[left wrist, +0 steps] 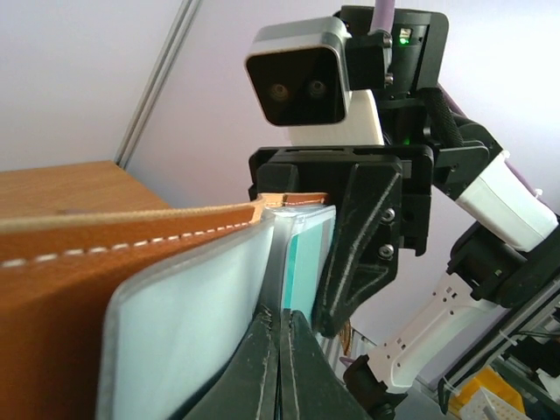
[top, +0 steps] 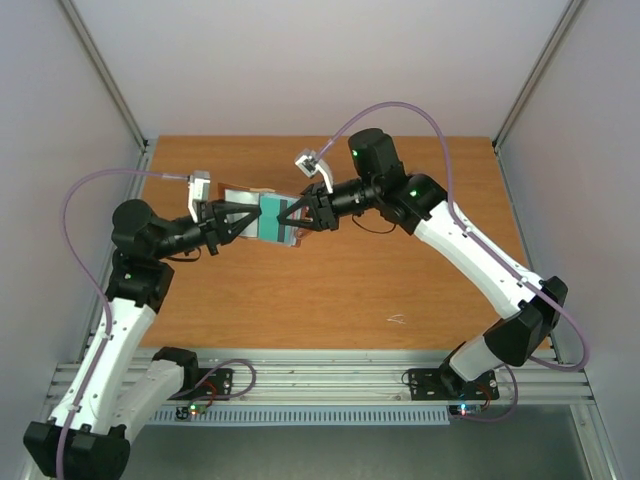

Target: Take the credit cards out of the card holder

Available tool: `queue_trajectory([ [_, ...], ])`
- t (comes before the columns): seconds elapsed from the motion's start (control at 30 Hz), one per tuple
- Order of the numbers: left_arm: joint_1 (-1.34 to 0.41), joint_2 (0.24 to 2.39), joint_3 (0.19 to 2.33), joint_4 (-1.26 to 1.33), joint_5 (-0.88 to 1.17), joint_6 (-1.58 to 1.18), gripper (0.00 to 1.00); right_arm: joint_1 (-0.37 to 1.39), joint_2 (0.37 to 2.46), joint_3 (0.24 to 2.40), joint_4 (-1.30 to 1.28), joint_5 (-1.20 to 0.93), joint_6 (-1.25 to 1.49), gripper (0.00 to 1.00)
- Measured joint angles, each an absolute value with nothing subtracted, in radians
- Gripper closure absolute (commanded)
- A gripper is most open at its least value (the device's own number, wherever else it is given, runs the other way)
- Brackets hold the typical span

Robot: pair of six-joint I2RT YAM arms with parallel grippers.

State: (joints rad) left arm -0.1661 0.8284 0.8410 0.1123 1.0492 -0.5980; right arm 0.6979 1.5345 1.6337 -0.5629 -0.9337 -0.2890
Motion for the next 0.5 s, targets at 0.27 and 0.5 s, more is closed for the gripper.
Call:
queue_trajectory([
  [0.27, -0.156, 0.817, 0.841, 0.107, 1.013, -0.598, 1.00, 0.694, 1.508, 1.608, -0.569, -0.953, -0.289, 0.68],
  [0.5, -0.154, 0.809, 0.839, 0.103, 1.006, -0.597, 1.00, 0.679, 1.502, 1.596, -0.564, -0.970, -0.281, 0.91],
])
